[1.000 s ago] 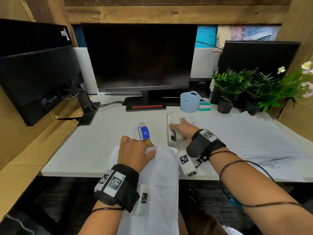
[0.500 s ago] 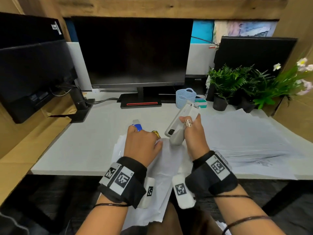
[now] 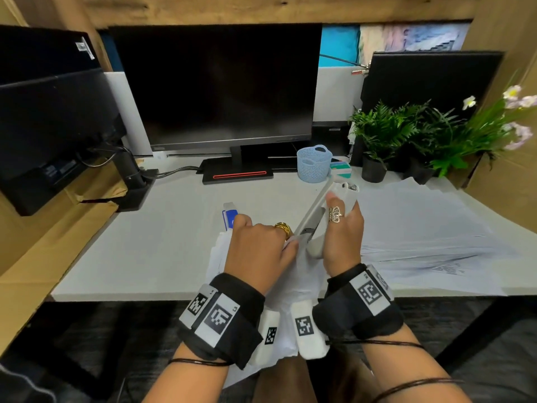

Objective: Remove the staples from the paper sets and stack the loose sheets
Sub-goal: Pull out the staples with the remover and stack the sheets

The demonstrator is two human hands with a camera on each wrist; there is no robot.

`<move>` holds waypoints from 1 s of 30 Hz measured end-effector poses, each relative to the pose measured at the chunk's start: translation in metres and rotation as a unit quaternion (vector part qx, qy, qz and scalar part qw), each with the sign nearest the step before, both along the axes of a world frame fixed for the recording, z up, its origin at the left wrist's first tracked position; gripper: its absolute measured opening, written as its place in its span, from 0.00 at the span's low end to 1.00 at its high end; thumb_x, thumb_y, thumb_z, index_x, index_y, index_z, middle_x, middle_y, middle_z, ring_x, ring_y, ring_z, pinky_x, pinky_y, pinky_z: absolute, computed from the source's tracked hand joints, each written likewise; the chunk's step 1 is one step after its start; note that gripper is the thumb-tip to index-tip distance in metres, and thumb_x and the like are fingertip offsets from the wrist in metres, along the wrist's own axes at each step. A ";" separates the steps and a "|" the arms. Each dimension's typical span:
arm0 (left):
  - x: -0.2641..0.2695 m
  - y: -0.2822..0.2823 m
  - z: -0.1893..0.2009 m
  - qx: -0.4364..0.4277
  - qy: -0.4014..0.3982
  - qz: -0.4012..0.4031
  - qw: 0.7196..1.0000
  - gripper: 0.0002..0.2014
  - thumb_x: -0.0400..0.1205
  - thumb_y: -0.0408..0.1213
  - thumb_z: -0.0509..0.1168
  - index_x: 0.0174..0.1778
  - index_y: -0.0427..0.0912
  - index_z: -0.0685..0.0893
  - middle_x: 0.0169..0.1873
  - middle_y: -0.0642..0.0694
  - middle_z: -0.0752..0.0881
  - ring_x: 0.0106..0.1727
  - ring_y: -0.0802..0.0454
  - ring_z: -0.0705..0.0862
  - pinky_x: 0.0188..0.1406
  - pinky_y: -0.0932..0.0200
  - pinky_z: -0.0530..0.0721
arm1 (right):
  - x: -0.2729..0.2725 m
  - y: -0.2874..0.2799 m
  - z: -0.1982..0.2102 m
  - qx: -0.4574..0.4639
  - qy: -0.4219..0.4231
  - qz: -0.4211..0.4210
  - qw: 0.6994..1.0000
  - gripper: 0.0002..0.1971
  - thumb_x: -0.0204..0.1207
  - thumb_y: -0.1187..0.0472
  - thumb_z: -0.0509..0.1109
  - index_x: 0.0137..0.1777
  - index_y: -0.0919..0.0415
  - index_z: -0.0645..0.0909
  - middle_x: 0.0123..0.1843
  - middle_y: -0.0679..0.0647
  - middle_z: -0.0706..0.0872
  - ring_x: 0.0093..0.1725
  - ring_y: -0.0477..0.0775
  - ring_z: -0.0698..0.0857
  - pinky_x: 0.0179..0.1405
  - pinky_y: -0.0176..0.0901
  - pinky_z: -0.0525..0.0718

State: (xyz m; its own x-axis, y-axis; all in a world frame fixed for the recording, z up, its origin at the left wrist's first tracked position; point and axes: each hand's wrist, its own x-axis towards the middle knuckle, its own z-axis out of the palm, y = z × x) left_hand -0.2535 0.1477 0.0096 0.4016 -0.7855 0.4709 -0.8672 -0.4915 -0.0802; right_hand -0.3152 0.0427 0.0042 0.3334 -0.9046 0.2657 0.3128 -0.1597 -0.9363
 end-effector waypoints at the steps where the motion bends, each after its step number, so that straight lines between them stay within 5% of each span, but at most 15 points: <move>1: -0.001 0.000 0.000 -0.005 -0.004 -0.004 1.000 0.23 0.77 0.51 0.53 0.20 0.48 0.82 0.10 0.50 0.64 0.17 0.51 0.59 0.39 0.53 0.60 | 0.000 0.000 0.000 0.007 -0.007 -0.004 1.000 0.16 0.83 0.58 0.61 0.67 0.64 0.75 0.58 0.55 0.83 0.58 0.52 0.81 0.48 0.25 0.79; 3: -0.002 0.001 0.001 -0.004 0.002 -0.009 1.000 0.23 0.78 0.51 0.51 0.21 0.48 0.82 0.10 0.51 0.64 0.18 0.51 0.59 0.39 0.54 0.60 | 0.000 -0.001 0.000 0.017 -0.025 -0.002 1.000 0.18 0.81 0.51 0.64 0.62 0.65 0.78 0.51 0.54 0.84 0.54 0.53 0.83 0.45 0.27 0.81; 6: -0.005 0.004 0.002 0.009 0.009 -0.026 1.000 0.24 0.78 0.52 0.51 0.22 0.48 0.83 0.10 0.50 0.70 0.18 0.51 0.59 0.39 0.53 0.61 | 0.002 -0.001 0.000 0.038 -0.036 0.012 0.999 0.36 0.61 0.33 0.66 0.56 0.65 0.81 0.45 0.57 0.86 0.47 0.54 0.85 0.45 0.41 0.85; 9: -0.005 0.004 0.004 0.018 0.013 -0.039 0.999 0.24 0.79 0.53 0.52 0.23 0.48 0.83 0.11 0.51 0.69 0.18 0.52 0.61 0.41 0.54 0.61 | 0.004 -0.004 0.001 0.057 -0.052 0.022 0.997 0.34 0.60 0.35 0.68 0.54 0.65 0.80 0.42 0.57 0.84 0.47 0.58 0.85 0.47 0.48 0.86; 12: -0.005 0.005 0.004 0.047 0.023 -0.042 0.998 0.22 0.85 0.56 0.51 0.38 0.48 0.83 0.22 0.52 0.71 0.28 0.51 0.71 0.52 0.55 0.59 | 0.006 -0.006 -0.001 0.094 -0.058 0.036 0.993 0.40 0.53 0.32 0.69 0.56 0.64 0.79 0.45 0.61 0.82 0.51 0.64 0.84 0.54 0.57 0.85; 16: -0.003 0.011 0.003 0.077 0.051 -0.027 0.995 0.24 0.84 0.59 0.46 0.49 0.50 0.83 0.27 0.52 0.73 0.36 0.52 0.73 0.59 0.56 0.57 | 0.007 -0.008 -0.005 0.115 -0.048 0.065 0.990 0.30 0.51 0.32 0.71 0.45 0.55 0.81 0.41 0.58 0.82 0.47 0.64 0.83 0.56 0.67 0.83; 20: 0.000 0.011 0.002 0.090 0.040 -0.019 0.995 0.25 0.85 0.57 0.45 0.48 0.47 0.84 0.25 0.52 0.71 0.35 0.50 0.72 0.57 0.56 0.56 | 0.007 -0.011 -0.007 0.152 -0.044 0.099 0.982 0.37 0.53 0.30 0.72 0.52 0.60 0.82 0.40 0.60 0.82 0.45 0.62 0.83 0.55 0.68 0.82; 23: 0.001 0.013 -0.001 0.068 0.048 -0.032 0.996 0.30 0.85 0.59 0.41 0.47 0.46 0.86 0.27 0.51 0.76 0.32 0.50 0.72 0.52 0.56 0.55 | 0.004 -0.016 -0.008 0.188 -0.081 0.130 0.970 0.41 0.54 0.31 0.73 0.58 0.63 0.79 0.37 0.61 0.81 0.38 0.60 0.83 0.40 0.54 0.83; 30: 0.000 0.011 -0.005 0.032 0.051 -0.052 0.997 0.36 0.80 0.60 0.35 0.38 0.44 0.86 0.18 0.53 0.65 0.23 0.59 0.62 0.49 0.56 0.55 | 0.001 -0.013 -0.008 0.160 -0.062 0.097 0.980 0.43 0.56 0.30 0.70 0.61 0.66 0.79 0.42 0.65 0.81 0.41 0.62 0.84 0.45 0.57 0.85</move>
